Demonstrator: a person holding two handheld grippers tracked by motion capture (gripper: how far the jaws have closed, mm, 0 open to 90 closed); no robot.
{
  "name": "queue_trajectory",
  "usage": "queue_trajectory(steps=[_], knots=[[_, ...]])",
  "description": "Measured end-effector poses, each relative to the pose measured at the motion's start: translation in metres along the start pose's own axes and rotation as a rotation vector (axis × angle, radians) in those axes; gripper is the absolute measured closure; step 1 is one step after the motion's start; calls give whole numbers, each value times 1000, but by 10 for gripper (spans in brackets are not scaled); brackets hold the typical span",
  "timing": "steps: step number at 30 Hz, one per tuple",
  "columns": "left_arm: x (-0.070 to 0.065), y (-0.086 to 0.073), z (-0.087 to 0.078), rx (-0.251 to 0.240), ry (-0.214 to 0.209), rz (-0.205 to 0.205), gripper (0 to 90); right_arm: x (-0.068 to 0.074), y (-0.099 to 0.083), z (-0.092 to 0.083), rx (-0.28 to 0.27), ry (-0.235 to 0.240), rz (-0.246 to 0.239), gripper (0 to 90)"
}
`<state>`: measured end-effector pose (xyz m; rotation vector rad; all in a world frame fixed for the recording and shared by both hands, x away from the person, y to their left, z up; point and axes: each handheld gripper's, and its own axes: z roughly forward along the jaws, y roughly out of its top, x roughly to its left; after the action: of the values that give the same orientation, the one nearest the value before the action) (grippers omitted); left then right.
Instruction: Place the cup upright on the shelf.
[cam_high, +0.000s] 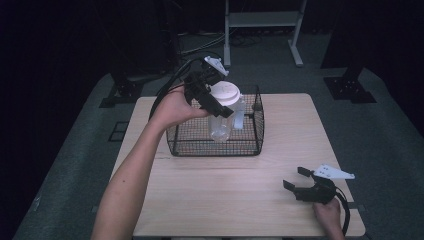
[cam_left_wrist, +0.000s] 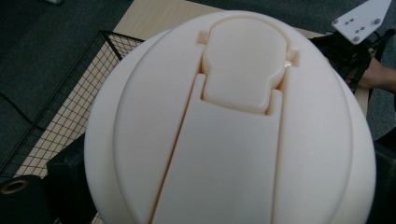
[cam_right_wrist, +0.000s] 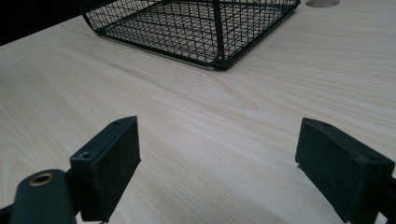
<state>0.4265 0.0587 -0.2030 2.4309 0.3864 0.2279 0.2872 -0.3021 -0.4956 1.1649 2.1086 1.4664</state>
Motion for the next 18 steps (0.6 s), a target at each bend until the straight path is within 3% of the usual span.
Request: queue_trajectory(steps=[14, 18], knots=[[23, 15, 13, -2, 7, -37, 51, -1, 0, -1, -3, 2, 4, 129], [31, 19, 25, 25, 6, -43, 51, -1, 0, -1, -8, 6, 7, 129]])
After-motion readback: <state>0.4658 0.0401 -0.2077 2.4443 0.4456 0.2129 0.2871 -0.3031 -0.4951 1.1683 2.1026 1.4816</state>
